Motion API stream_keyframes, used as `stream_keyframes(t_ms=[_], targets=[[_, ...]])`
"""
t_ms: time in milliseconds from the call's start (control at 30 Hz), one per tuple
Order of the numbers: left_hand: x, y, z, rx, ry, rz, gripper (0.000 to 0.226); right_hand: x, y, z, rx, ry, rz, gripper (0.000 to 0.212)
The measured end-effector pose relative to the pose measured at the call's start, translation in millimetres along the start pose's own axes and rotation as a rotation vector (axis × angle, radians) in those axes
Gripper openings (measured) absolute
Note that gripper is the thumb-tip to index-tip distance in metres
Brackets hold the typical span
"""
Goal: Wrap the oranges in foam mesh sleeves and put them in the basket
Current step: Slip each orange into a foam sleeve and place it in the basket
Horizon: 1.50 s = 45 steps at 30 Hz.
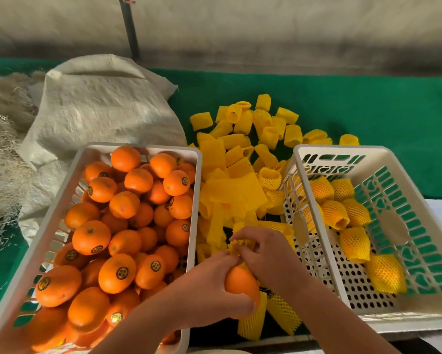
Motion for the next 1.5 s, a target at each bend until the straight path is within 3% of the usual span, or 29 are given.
stream_keyframes(t_ms=[67,133,200,267,333,367,467,567,633,733,833,933,1033,1167,1333,1433,1500], targets=[[3,1,1,-0.110,0.001,-0.038,0.068,-1,-2,-2,0.015,-0.041,-0.005,0.034],[2,10,-8,-0.182,-0.153,-0.131,0.075,-4,-5,-4,0.063,-0.146,-0.009,0.048],[8,10,-20,-0.121,-0.367,-0.223,0.041,-6,-11,-3,0.136,-0.279,-0.016,0.062],[6,16,-33,-0.109,-0.793,-0.285,0.027,-5,-19,1,0.192,-0.345,-0.060,0.070],[4,16,-43,-0.155,-1.311,-0.243,0.042,1,-28,7,0.214,-0.363,-0.138,0.073],[2,14,-46,-0.147,-1.422,-0.222,0.046,5,-32,9,0.220,-0.369,-0.173,0.073],[-10,15,-41,-0.114,-1.511,-0.172,0.051,9,-40,12,0.247,-0.448,-0.207,0.073],[-24,17,-34,-0.152,-1.548,-0.128,0.050,1,-42,11,0.245,-0.523,-0.096,0.079],[-31,18,-27,-0.203,-1.525,-0.092,0.047,-6,-44,13,0.237,-0.500,-0.031,0.080],[-38,22,-9,-0.281,-1.439,-0.061,0.057,-4,-41,12,0.241,-0.333,0.002,0.059],[-36,24,7,-0.426,-1.100,-0.049,0.068,-1,-36,-2,0.154,-0.071,0.055,0.048],[-32,20,14,-0.541,-0.746,0.005,0.082,-4,-35,-21,0.042,0.108,0.110,0.049],[-27,21,25,-0.485,-0.536,0.026,0.090,-5,-40,-28,0.008,0.066,0.115,0.063],[-26,17,24,-0.347,-0.474,0.019,0.085,1,-48,-27,0.004,-0.079,0.037,0.068],[-38,-2,16,-0.859,-0.006,0.094,0.056,32,-63,-19,-0.117,-0.218,-0.089,0.062],[-47,-8,13,-1.000,0.093,0.105,0.064,46,-72,-7,-0.111,-0.167,-0.128,0.069],[-44,-9,12,-1.028,0.115,0.124,0.069,50,-76,-16,-0.136,-0.117,-0.170,0.062]])
Point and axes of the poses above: each hand's wrist, its own y-axis towards the middle knuckle, its own z-axis out of the palm, x = y × z, the point moved 3 cm from there along y, towards the middle knuckle, and after that the axes turned 9 degrees about -z, right-handed, at the moved point
